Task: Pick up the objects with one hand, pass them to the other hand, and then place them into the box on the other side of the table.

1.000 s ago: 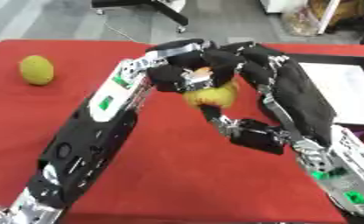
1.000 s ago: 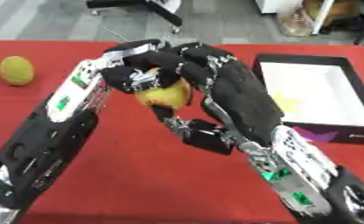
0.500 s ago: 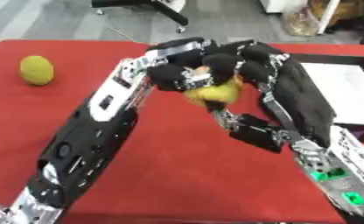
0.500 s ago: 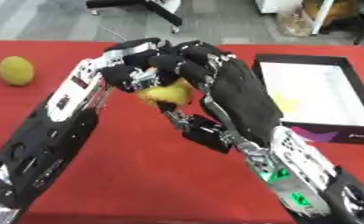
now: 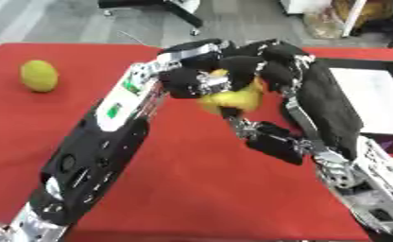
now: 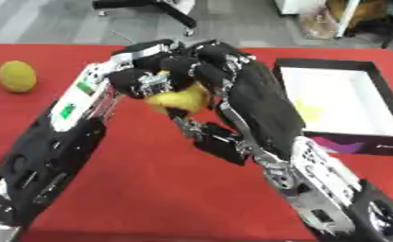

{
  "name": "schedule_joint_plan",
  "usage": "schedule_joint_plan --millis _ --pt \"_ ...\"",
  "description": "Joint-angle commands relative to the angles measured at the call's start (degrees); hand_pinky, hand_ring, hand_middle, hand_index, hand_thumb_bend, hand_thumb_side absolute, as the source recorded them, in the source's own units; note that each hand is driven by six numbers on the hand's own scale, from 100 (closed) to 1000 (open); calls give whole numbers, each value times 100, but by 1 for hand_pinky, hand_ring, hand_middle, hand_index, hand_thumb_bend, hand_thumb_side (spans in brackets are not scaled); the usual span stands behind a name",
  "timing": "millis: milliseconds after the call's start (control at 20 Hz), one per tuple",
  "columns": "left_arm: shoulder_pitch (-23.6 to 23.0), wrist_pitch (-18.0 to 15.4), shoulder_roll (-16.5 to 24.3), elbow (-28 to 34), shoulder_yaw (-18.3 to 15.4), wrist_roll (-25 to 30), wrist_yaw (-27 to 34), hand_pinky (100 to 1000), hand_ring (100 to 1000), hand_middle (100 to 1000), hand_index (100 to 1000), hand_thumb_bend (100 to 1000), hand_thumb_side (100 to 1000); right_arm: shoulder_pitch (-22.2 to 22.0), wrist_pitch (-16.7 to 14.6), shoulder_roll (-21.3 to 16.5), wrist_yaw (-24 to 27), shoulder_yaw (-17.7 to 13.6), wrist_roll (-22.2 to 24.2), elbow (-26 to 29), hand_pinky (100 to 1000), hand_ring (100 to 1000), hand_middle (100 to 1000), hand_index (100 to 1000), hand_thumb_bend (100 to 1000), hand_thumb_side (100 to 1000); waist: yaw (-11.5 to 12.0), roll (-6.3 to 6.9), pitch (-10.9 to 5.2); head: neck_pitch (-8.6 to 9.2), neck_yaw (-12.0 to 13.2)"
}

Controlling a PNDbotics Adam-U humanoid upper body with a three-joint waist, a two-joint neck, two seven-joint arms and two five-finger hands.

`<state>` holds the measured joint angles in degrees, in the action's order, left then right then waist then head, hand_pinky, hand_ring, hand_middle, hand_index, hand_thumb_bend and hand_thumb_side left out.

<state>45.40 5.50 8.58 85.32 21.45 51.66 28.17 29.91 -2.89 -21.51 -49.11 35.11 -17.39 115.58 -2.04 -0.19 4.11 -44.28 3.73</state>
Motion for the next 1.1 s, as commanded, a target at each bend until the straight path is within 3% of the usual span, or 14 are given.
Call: schedule_joint_plan --millis 50,350,650,1100 --pt "158 -60 -7 538 77 31 250 699 610 565 669 100 666 35 59 -79 45 -85 2 -98 259 495 252 654 100 100 -5 -10 -107 16 -13" --pt "168 -304 32 834 233 31 281 743 704 674 803 100 853 39 80 -82 117 -84 -24 -98 256 497 246 655 100 100 -12 -10 -102 16 -17" --pt "165 -638 69 1124 341 31 249 771 746 728 873 100 909 30 103 -88 176 -94 -51 -98 254 499 244 658 100 100 -16 -10 -104 16 -26" --pt "118 -1046 149 1339 454 31 100 793 781 760 893 141 966 2 186 -91 430 -101 -136 -98 248 505 241 664 100 100 -17 -13 -109 16 -42"
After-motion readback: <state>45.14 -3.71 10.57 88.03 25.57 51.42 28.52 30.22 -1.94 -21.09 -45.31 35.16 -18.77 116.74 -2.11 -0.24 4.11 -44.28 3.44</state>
